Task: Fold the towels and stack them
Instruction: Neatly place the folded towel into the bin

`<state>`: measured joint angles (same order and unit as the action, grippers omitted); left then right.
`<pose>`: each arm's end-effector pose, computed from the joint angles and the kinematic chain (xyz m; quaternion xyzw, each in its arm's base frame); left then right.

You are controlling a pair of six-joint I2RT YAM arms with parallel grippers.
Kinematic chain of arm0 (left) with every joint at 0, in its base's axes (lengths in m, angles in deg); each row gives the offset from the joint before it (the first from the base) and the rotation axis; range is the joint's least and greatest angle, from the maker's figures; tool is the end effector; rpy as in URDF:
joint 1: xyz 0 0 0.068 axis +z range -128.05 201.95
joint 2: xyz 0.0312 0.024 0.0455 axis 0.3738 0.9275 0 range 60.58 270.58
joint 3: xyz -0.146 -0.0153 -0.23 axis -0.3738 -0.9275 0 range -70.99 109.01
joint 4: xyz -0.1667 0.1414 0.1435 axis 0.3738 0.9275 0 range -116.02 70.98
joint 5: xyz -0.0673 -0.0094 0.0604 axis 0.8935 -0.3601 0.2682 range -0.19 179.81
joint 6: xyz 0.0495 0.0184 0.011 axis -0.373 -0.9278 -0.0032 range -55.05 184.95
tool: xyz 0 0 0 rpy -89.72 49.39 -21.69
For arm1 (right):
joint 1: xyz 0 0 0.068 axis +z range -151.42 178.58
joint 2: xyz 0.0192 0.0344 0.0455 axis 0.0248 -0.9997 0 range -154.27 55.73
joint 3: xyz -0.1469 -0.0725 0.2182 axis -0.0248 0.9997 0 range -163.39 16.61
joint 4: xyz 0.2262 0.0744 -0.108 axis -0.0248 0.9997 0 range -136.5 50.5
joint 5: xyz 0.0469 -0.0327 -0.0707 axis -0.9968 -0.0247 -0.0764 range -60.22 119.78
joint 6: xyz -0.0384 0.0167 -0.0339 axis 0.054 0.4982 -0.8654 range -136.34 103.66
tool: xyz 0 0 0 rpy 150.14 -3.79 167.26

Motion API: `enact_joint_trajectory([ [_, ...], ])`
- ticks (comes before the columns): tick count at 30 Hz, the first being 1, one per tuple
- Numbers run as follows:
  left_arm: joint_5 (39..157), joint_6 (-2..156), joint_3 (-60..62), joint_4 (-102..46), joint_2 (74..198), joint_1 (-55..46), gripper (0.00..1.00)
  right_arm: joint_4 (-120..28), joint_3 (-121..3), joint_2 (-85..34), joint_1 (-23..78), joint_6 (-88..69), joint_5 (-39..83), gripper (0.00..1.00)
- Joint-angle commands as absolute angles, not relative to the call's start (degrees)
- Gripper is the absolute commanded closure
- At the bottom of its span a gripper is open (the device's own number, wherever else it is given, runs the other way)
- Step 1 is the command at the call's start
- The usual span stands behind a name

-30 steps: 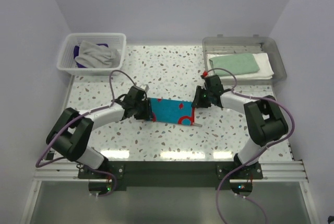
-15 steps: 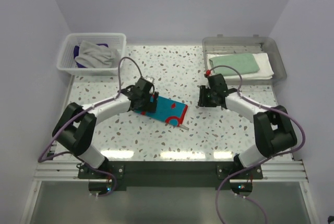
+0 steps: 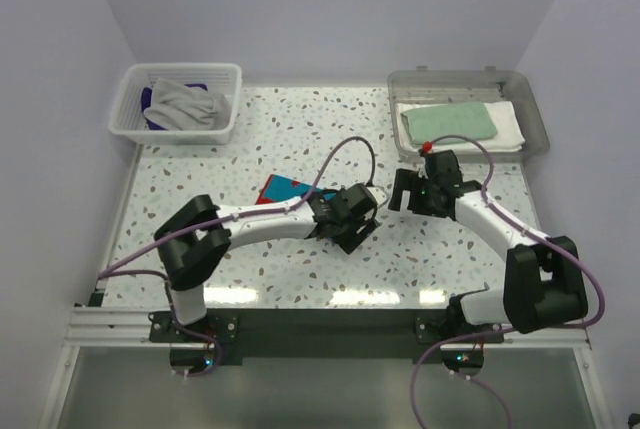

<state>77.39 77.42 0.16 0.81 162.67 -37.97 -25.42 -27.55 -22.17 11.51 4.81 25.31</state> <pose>0.1943 -0.3200 0.2052 0.3568 0.8864 -0.0791 0.2841 0.2576 0.0620 0.1961 0.0565 0.9509 0.1241 0.2778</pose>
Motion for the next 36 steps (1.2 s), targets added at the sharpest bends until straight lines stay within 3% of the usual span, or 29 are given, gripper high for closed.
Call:
enact_joint_trajectory([
  [1,77.15,74.10,3.62,4.48,167.45,-39.48,0.26,-24.18,-26.02,-19.16,11.15,5.55,24.42,0.02],
  [17,70.04,79.01,6.18,7.03,176.24,-39.75,0.33,-26.90,-20.83,-16.34,10.89,7.66,21.26,0.02],
  [20,69.51,80.15,4.60,6.77,176.68,-39.66,0.45,-28.57,-20.13,-15.90,10.80,9.32,19.42,0.02],
  [24,69.59,81.39,2.84,5.98,177.39,-38.87,0.80,-31.90,-19.34,-15.46,10.80,13.45,17.40,0.02],
  [27,71.43,82.00,1.96,4.22,175.55,-37.99,0.99,-36.11,-17.67,-15.19,10.80,19.05,14.94,0.02],
  [36,79.08,83.50,2.83,1.76,168.25,-37.29,1.00,-50.00,-15.02,-20.37,11.76,35.95,9.92,0.01],
])
